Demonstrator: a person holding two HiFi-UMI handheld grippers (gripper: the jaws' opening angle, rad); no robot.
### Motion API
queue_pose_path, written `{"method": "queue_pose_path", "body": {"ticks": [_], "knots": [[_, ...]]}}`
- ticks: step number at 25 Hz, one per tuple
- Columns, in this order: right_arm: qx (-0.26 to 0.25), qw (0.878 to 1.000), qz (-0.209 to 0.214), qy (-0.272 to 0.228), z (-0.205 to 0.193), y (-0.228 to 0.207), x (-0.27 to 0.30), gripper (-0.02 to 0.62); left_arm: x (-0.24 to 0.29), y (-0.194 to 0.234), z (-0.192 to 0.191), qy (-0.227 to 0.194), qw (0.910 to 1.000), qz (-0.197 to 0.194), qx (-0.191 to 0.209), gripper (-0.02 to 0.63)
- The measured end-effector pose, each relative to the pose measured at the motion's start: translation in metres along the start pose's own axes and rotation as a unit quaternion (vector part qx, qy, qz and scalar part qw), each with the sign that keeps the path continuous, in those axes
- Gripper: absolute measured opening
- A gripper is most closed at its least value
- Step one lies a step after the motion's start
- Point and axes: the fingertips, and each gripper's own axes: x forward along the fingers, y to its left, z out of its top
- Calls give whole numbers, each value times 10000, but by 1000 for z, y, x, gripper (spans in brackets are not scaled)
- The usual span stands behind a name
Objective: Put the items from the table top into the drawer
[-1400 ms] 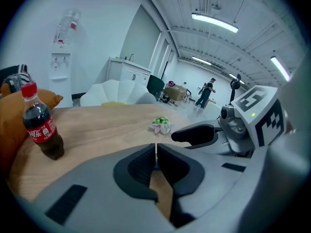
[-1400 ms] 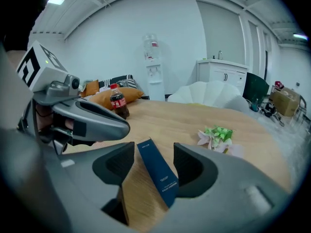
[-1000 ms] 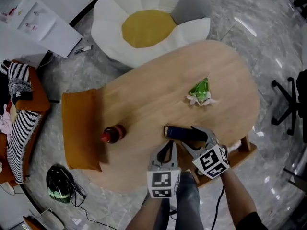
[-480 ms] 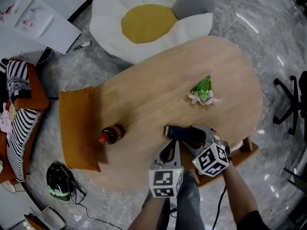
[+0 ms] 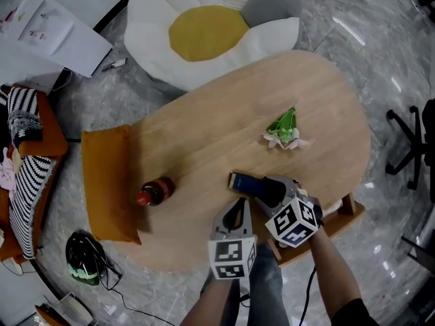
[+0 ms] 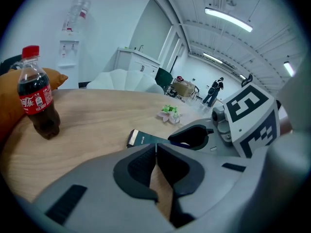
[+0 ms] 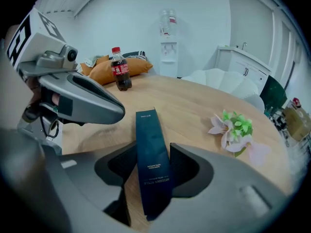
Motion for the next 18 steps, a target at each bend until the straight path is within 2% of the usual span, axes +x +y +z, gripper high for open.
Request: {"method": "queue_pose_path", "body": {"ticks": [11, 18], "knots": [[609, 9969, -444, -214, 5, 7, -24, 202, -12, 1, 1, 100, 9998, -110, 127, 17], [1135, 9875, -960, -529, 18, 13, -60, 202, -24, -15, 11, 46, 9984, -387, 405, 17]]}}
